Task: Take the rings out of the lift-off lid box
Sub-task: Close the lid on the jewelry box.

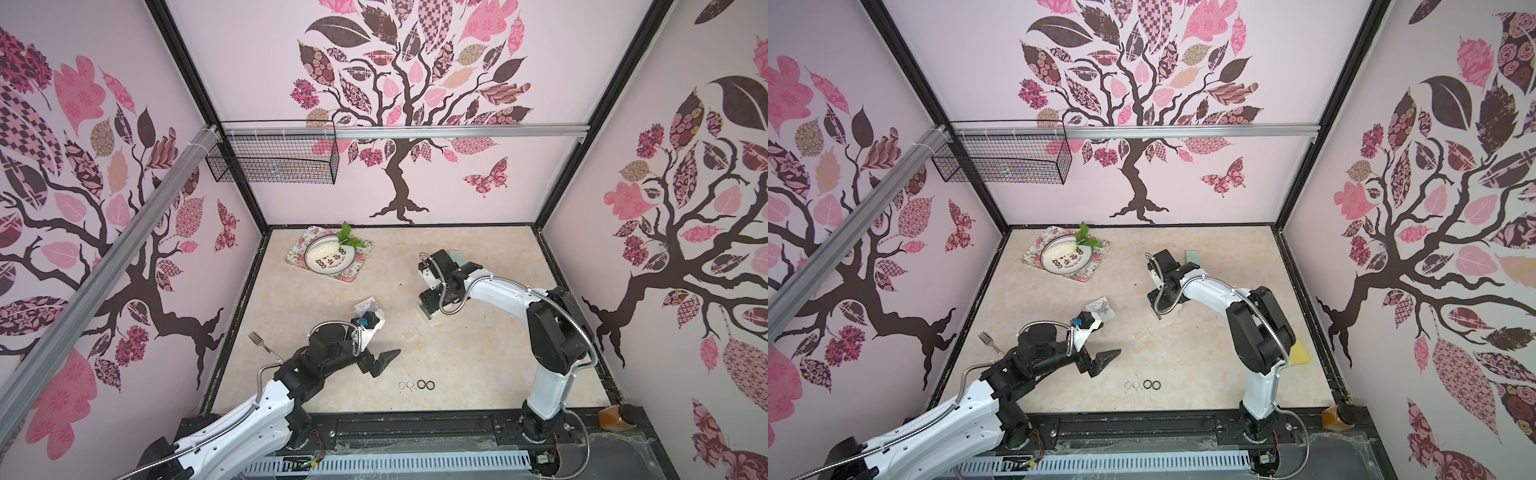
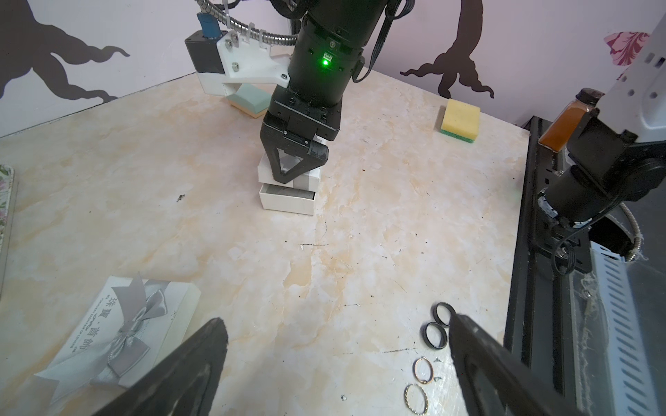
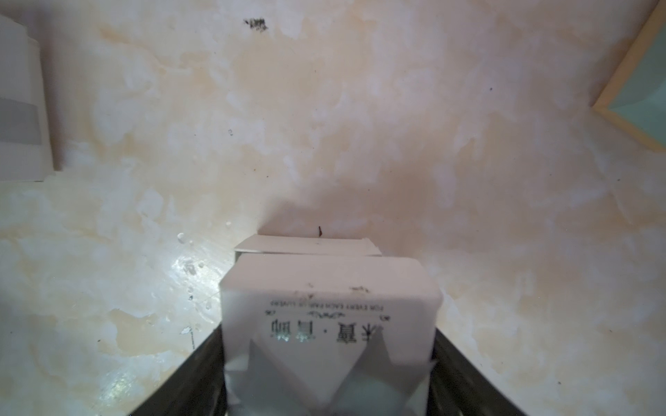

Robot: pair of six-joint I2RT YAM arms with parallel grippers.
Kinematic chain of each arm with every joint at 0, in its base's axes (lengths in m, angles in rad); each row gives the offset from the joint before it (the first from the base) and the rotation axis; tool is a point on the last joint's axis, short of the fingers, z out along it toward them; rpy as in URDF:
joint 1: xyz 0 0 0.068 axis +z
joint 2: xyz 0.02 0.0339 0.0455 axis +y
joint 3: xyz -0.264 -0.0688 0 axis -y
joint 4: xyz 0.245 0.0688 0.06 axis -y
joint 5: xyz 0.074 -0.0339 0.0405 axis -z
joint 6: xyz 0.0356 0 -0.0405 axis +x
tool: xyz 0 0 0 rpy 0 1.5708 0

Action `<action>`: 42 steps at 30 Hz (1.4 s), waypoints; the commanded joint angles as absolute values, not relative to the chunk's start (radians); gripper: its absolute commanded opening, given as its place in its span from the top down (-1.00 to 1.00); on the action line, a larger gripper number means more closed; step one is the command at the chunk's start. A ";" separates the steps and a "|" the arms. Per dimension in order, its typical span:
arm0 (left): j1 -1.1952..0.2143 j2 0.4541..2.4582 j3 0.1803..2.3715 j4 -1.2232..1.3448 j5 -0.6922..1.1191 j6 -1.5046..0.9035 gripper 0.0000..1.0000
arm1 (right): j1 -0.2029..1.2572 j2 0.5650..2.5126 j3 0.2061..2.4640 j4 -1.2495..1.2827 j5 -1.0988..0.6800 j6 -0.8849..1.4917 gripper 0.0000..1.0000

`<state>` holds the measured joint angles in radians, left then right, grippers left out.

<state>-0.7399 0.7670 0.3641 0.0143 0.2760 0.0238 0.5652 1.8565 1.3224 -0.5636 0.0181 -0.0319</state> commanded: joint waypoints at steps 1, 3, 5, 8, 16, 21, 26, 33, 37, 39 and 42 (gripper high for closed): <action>-0.744 0.773 0.340 0.039 0.294 0.040 -0.96 | 0.568 1.894 1.361 -0.591 -0.013 -0.060 -0.55; -0.743 0.776 0.341 0.041 0.293 0.040 -0.97 | 0.569 1.897 1.360 -0.584 -0.019 -0.055 -0.54; -0.743 0.779 0.342 0.040 0.294 0.040 -0.97 | 0.568 1.902 1.364 -0.581 -0.028 -0.047 -0.53; -0.744 0.783 0.341 0.042 0.295 0.040 -0.97 | 0.568 1.905 1.366 -0.578 -0.035 -0.034 -0.51; -0.743 0.783 0.341 0.043 0.297 0.040 -0.97 | 0.568 1.879 1.358 -0.575 -0.042 -0.023 -0.48; -0.743 0.784 0.341 0.043 0.298 0.040 -0.96 | 0.569 1.865 1.362 -0.582 -0.035 -0.016 -0.47; -0.742 0.784 0.342 0.043 0.300 0.040 -0.97 | 0.568 1.861 1.358 -0.584 -0.032 -0.006 -0.46; -0.743 0.789 0.341 0.043 0.302 0.040 -0.96 | 0.568 1.837 1.360 -0.579 -0.047 0.001 -0.44; -0.742 0.789 0.342 0.044 0.303 0.042 -0.97 | 0.571 1.835 1.362 -0.580 -0.054 0.002 -0.43; -0.743 0.791 0.342 0.044 0.303 0.041 -0.96 | 0.572 1.838 1.358 -0.579 -0.054 0.002 -0.43; -0.742 0.792 0.342 0.044 0.304 0.041 -0.97 | 0.576 1.840 1.350 -0.574 -0.054 0.007 -0.43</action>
<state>-0.7403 0.7902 0.3641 0.0147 0.2932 0.0261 0.5674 1.8690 1.3235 -0.5610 -0.0452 0.0006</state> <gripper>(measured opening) 0.983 0.718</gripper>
